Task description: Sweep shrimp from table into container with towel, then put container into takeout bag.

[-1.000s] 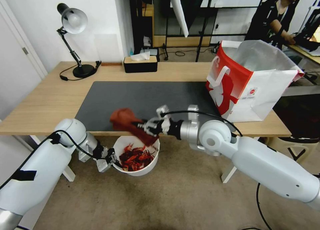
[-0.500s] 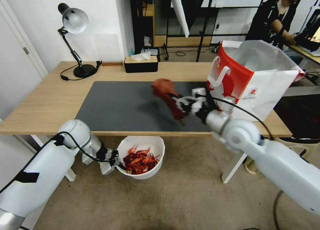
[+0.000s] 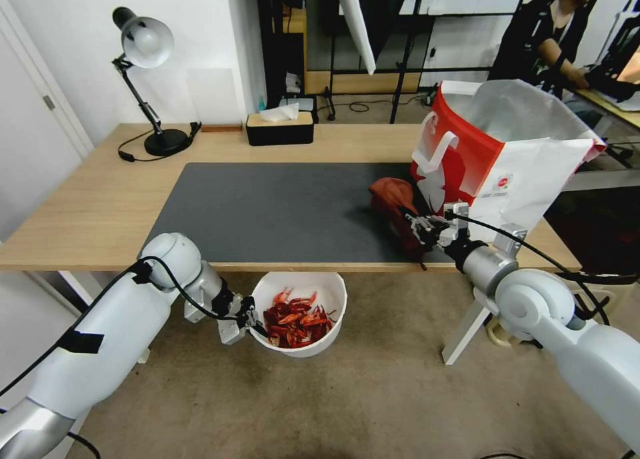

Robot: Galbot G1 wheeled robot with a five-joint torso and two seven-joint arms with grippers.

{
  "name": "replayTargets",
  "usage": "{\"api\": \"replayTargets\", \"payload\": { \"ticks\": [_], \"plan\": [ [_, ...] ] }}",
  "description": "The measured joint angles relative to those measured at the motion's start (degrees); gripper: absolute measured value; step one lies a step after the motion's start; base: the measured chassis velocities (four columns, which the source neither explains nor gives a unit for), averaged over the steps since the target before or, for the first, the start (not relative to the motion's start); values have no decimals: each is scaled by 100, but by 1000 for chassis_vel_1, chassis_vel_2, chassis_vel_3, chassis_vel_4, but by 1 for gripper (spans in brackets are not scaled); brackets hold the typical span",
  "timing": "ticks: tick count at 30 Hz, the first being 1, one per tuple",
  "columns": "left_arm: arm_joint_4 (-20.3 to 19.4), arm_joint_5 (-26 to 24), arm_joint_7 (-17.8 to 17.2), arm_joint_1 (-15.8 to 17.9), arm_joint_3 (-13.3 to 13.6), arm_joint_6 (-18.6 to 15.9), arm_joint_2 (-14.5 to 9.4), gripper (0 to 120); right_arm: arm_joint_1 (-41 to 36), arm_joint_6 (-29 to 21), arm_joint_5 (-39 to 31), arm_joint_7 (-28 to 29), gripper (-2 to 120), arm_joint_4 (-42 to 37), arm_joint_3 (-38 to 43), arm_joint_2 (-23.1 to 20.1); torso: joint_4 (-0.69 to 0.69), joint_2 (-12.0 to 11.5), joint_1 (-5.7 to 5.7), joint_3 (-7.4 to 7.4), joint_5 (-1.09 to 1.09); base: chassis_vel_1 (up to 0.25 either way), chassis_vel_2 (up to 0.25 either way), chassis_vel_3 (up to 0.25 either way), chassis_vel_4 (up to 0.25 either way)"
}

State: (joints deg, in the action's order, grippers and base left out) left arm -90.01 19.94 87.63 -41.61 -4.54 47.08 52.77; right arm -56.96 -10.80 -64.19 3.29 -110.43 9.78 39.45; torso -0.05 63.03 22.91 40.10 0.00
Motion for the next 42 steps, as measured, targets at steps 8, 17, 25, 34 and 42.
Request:
{"api": "replayTargets", "payload": {
  "ticks": [8, 17, 25, 34, 42],
  "plan": [
    [16, 68, 2, -87, -5, 4, 65, 0, 71, 61, 280, 203, 8, 599, -8, 255, 6, 0, 1, 0, -1, 0, 0, 0, 0],
    [44, 52, 2, -138, -73, 6, 46, 0, 345, -58, 432, 416, 22, 730, -331, 365, 6, -1, 1, 0, -1, 0, 0, 0, 0],
    [27, 14, 1, -139, -85, 6, -30, 0, 391, -59, 549, 601, 48, 583, -365, 345, 6, 0, 1, 0, -1, 0, 0, 0, 0],
    [-149, -62, 0, -229, -36, 6, -145, 0, 255, -45, 570, 699, 79, 216, -185, 297, 5, 0, 1, 0, -1, 0, 0, 0, 0],
    [-444, -134, 0, -488, -47, 6, -260, 0, 14, -35, 677, 803, 100, -263, 108, 265, 6, 0, 1, 0, -1, 0, 0, 0, 0]
  ]
}}
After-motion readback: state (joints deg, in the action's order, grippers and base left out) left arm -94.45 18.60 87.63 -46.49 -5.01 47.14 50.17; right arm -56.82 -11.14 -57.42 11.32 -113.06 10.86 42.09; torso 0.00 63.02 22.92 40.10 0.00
